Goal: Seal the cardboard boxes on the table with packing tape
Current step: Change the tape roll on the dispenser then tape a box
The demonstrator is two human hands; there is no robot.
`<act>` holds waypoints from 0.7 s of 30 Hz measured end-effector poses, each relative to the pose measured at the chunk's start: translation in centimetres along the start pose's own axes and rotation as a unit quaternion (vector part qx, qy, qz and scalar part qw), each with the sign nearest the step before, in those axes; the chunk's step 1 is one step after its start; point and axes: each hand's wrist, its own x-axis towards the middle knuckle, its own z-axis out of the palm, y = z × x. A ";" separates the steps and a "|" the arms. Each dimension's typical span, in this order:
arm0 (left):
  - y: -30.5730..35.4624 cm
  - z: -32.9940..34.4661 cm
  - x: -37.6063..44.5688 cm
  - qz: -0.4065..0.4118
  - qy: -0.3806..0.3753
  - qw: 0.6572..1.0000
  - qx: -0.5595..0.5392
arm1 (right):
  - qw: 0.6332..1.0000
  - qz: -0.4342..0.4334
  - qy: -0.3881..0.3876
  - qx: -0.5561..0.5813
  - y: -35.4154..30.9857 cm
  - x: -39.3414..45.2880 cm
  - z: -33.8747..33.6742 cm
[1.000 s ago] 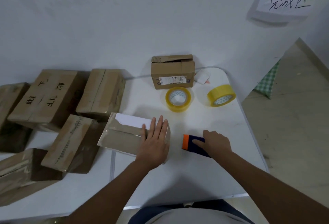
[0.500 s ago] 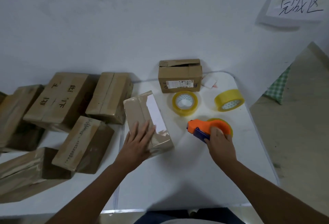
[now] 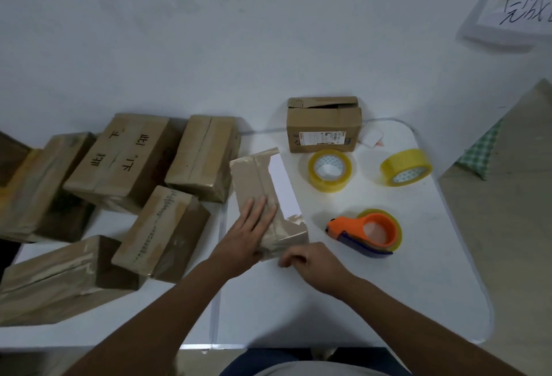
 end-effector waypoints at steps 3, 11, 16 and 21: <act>0.0 0.1 0.3 0.008 -0.004 1.000 0.021 | 0.999 0.024 0.023 0.038 -2.1 1.7 2.2; -2.3 0.1 -0.3 0.049 0.005 0.998 0.042 | 0.955 0.289 0.070 0.002 0.7 3.8 3.9; -6.3 -1.1 -0.9 0.096 -0.033 0.991 0.089 | 0.927 0.309 0.210 0.030 1.5 2.4 2.6; -4.9 -1.2 0.1 0.123 0.028 0.988 0.086 | 0.875 0.254 0.392 -0.124 3.0 1.5 -0.7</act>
